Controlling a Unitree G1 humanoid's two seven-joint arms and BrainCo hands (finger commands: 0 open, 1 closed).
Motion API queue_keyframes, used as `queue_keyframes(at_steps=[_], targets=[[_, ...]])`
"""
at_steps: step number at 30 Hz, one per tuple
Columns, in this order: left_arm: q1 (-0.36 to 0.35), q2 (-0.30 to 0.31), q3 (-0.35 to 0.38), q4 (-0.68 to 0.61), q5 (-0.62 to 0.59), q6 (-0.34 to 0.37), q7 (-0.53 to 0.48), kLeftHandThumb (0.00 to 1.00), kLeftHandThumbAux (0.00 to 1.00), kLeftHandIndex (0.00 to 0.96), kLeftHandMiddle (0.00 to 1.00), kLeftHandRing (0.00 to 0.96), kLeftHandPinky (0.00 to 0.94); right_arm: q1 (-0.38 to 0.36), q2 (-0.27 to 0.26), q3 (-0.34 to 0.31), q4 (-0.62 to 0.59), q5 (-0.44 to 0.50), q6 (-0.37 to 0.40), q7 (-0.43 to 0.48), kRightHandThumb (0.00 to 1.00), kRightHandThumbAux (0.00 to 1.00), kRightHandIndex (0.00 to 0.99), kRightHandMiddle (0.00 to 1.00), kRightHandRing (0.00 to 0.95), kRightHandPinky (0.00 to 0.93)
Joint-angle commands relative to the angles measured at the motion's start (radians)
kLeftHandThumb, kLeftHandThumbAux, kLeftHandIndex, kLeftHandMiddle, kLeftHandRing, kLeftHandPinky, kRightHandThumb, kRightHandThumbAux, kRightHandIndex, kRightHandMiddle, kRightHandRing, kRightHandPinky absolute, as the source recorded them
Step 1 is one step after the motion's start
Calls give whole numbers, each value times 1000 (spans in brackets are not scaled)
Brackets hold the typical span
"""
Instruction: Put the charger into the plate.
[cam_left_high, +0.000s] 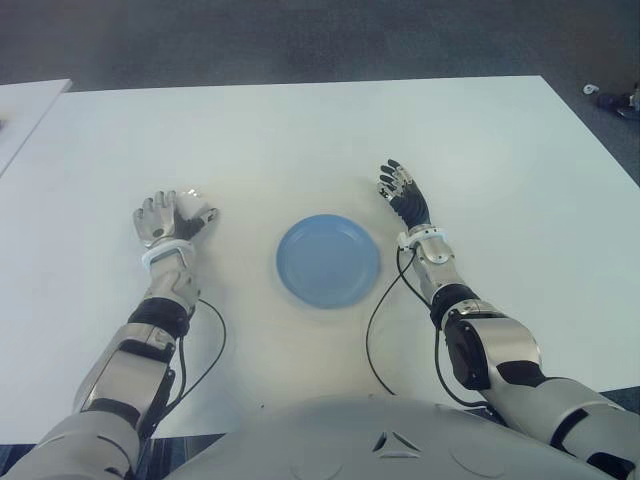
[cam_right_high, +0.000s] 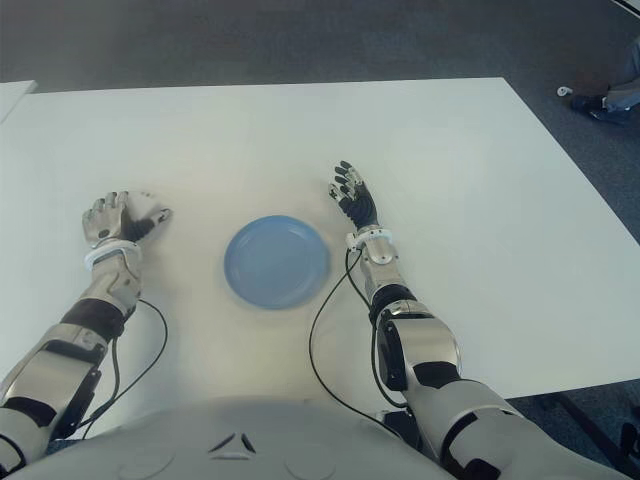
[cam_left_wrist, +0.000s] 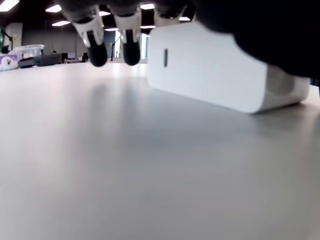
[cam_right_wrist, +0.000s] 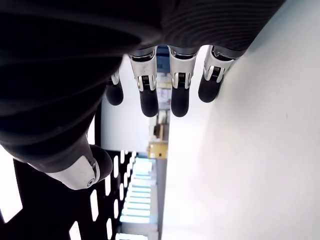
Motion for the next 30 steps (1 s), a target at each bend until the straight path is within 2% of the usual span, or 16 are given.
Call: queue_keyframes(at_steps=[1,12,30], targets=[[-8,-25,-25,51,-18,-6,-41,173,185,0,0,0,0,68,13,5,59,-7,72,18,141,657,17,144,119,67],[-47,-28,-53,119,-40,-10,-88,157,202,0,0,0,0,68,11,3,58,-8,73,17,129,653,16,146,121,78],[-84,-25,-69,177,-53,-14,-91,141,220,0,0,0,0,70,11,2,55,-7,68,19,116,624,16,148,124,83]])
